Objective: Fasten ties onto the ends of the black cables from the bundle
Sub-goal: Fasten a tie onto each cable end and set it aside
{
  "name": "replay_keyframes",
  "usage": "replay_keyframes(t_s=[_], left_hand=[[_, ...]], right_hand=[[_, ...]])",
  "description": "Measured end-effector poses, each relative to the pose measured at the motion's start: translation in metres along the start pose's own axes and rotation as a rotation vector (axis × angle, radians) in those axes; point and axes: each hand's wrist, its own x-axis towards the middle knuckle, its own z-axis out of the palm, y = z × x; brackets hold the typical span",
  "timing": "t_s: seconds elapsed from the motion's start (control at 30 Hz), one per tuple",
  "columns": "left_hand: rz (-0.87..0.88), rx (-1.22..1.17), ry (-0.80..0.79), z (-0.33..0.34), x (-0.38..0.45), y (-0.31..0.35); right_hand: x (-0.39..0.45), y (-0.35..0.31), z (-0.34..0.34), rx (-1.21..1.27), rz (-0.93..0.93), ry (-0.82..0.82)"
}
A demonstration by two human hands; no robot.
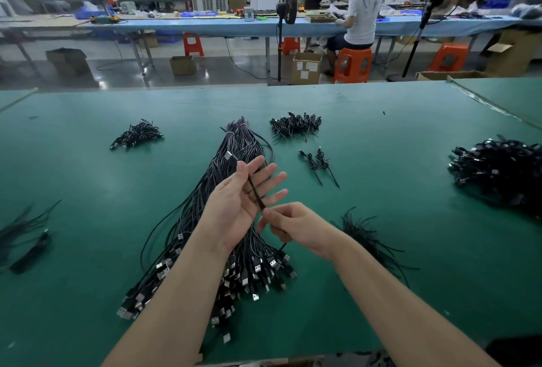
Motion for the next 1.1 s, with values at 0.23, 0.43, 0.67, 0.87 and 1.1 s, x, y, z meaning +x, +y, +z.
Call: replay_keyframes(t_s=[0.23,0.43,0.67,0.87,1.1], left_hand=[[0.007,0.074,0.062,0.003,-0.003,0.005],[0.033,0.081,0.127,-0.004,-0.005,0.007],[0.086,0.011,0.156,0.009,-0.005,0.003],[0.091,0.005,0.152,0.006,-0.009,0.005],[0.069,-0.001,0.133,0.008,-0.012,0.005]], right_hand=[[0.0,0.0,0.001,-0.043,-0.053,0.053],[-0.001,0.004,-0.008,-0.017,-0.06,0.044],[0.002,0.007,0.005,-0.088,-0.016,-0.008],[0.002,0.007,0.003,-0.073,0.001,0.039],[0.004,0.006,0.003,-0.073,-0.023,0.027]])
